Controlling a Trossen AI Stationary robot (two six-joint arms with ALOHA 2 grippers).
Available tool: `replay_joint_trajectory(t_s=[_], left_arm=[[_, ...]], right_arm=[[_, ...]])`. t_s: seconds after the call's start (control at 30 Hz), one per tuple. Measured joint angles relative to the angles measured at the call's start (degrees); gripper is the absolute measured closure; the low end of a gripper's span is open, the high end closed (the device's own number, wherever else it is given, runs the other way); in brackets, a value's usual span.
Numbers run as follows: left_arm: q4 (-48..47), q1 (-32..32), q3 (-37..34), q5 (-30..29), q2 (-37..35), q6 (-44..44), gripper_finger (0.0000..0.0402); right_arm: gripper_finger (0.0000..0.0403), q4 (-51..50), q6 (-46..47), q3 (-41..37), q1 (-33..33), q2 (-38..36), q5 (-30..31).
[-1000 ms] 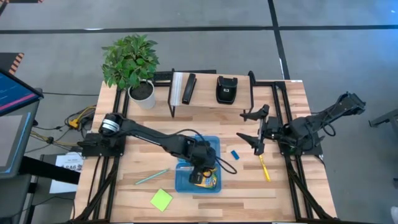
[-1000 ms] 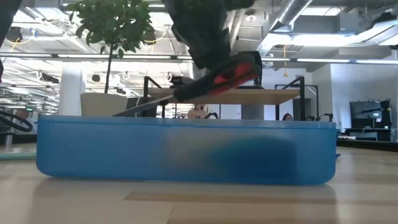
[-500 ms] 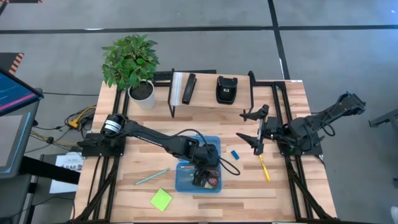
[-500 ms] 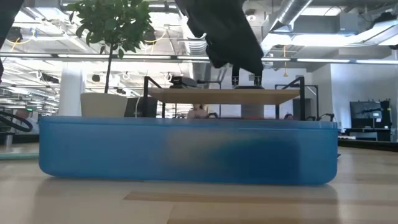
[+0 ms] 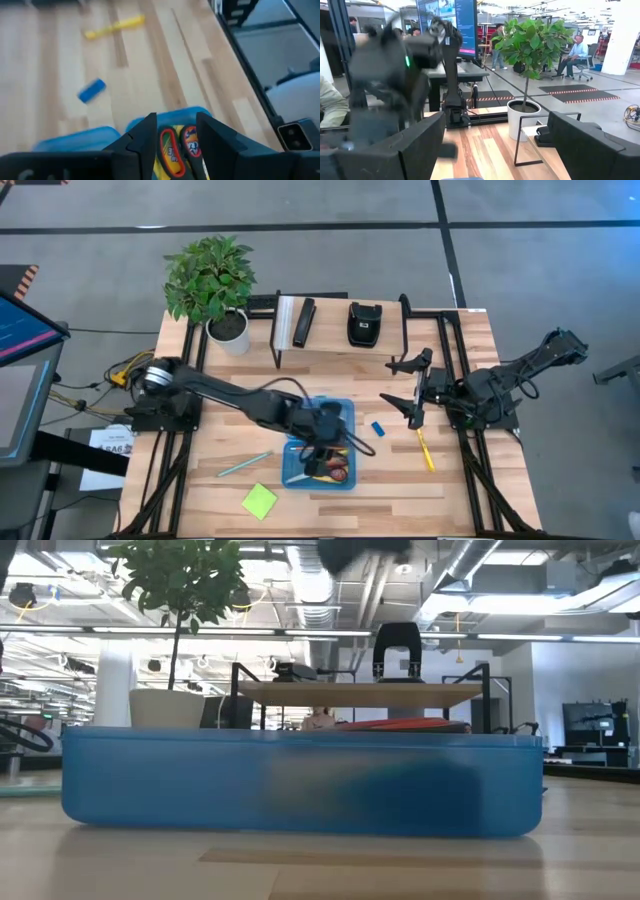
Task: Pack school essentials
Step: Put the blue eraser into the blue supply box
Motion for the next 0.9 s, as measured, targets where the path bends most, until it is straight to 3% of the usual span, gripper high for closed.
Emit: replay_joint_trajectory(t_s=[0.27,0.63,0.9], left_arm=[[3.77,-2.95,-1.33,-10.97,-9.92,4.47,0.0295],[16.81,-1.85,-13.85,-9.24,-18.04,3.68,0.0301],[16.71,-1.08,-15.17,-9.25,-18.43,2.98,0.0301]], right_arm=[[0.003,0.34,0.23,0.0,-0.28,0.0,-0.02],[0.003,-0.08,3.21,0.0,-0.76,0.26,-0.07],[0.003,-0.34,3.69,0.0,-2.25,0.48,-0.03]])
